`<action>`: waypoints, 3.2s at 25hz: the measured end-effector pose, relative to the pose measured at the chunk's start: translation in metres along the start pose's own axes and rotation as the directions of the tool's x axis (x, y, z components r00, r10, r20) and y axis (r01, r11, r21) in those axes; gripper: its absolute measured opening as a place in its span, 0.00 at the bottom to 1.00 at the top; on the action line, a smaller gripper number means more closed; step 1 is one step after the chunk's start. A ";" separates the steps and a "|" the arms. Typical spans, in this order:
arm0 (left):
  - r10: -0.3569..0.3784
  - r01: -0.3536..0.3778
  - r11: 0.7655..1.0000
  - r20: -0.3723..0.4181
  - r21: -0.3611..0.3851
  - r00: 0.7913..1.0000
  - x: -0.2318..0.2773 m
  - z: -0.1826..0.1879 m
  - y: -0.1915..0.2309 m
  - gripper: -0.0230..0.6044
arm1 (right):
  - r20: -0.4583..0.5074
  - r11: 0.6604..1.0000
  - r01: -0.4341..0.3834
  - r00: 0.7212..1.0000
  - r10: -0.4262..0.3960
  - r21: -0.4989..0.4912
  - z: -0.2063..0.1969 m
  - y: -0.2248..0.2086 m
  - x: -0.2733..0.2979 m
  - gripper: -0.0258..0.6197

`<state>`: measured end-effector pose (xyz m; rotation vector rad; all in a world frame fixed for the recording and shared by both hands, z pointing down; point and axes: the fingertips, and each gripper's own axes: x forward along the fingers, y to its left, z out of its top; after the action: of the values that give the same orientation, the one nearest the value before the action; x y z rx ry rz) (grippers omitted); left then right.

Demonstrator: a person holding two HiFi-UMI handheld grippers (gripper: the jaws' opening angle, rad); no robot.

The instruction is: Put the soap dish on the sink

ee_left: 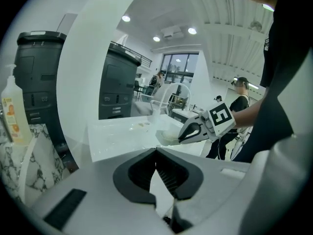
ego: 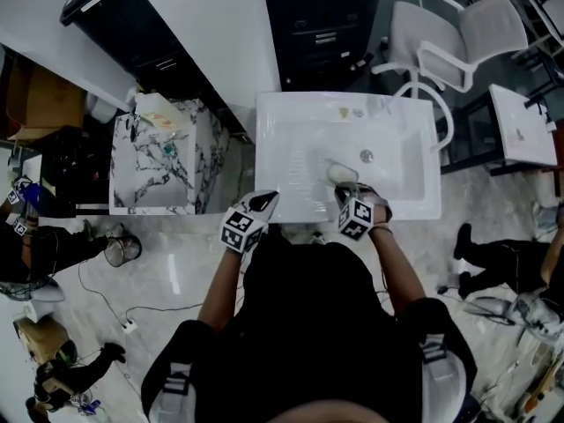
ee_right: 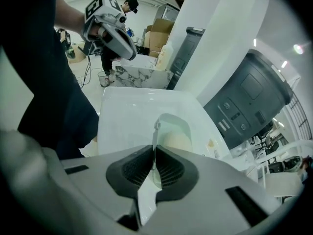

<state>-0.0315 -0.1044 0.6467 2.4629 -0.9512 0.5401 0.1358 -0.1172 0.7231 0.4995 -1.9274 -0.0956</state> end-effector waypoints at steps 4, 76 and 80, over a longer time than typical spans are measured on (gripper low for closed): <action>-0.027 0.028 0.999 -0.011 0.016 1.000 0.010 0.011 0.021 0.04 | -0.020 1.000 0.009 1.000 -0.009 0.002 0.008 -0.012 0.011 0.06; -0.085 0.085 0.996 -0.060 0.009 0.995 0.024 0.041 0.146 0.04 | -0.073 0.952 -0.009 0.997 -0.014 -0.306 0.099 -0.132 0.149 0.06; -0.075 0.075 0.997 -0.072 0.009 0.995 0.023 0.041 0.150 0.04 | -0.061 0.946 -0.006 0.998 -0.014 -0.323 0.105 -0.139 0.159 0.06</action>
<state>-0.1121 -0.2378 0.6636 2.4610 -0.8259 0.6062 0.0318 -0.3220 0.7770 0.2825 -1.8036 -0.3881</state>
